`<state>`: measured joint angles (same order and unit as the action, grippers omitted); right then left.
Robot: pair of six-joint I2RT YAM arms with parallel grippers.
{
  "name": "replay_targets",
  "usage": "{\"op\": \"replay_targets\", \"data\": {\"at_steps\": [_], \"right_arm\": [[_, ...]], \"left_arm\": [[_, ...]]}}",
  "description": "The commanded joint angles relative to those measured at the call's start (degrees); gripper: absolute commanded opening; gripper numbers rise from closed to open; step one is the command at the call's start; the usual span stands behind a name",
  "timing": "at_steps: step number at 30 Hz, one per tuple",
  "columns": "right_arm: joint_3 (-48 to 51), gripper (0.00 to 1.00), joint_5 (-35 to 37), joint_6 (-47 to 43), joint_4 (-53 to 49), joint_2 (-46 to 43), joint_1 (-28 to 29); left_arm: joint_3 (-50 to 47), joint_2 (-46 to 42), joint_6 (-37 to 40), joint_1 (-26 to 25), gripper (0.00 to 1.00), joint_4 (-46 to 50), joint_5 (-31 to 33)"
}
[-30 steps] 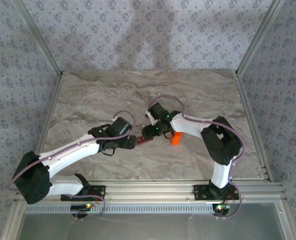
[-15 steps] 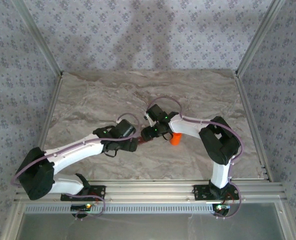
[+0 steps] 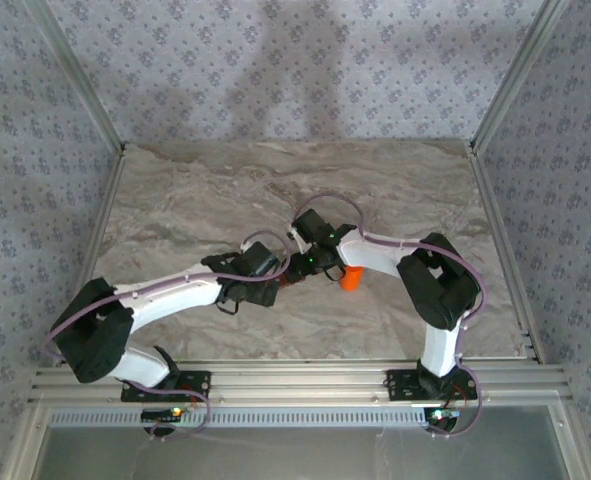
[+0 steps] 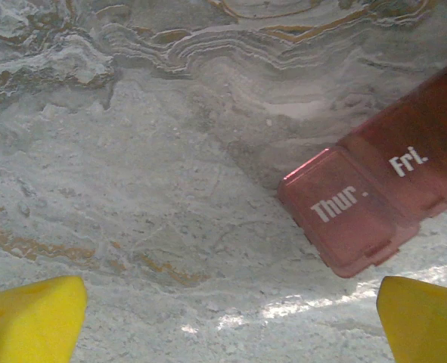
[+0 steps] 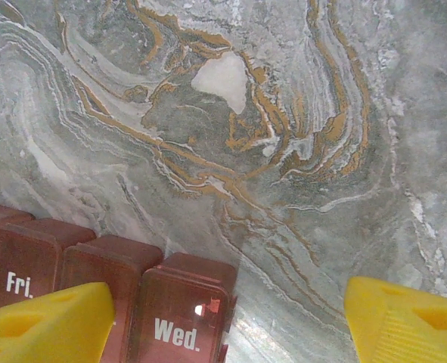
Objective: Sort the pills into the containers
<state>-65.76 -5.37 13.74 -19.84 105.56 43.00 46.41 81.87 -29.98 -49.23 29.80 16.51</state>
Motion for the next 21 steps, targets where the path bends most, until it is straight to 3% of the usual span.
{"op": "replay_targets", "data": {"at_steps": [1,21], "right_arm": [[1.51,0.82,1.76,-0.47,-1.5,2.11,0.65],[1.86,0.82,2.03,-0.12,-1.46,3.59,0.96]], "left_arm": [[0.69,0.83,0.58,0.6,0.98,-0.12,2.51],[5.0,4.49,2.8,9.81,0.98,-3.3,0.2]]}}
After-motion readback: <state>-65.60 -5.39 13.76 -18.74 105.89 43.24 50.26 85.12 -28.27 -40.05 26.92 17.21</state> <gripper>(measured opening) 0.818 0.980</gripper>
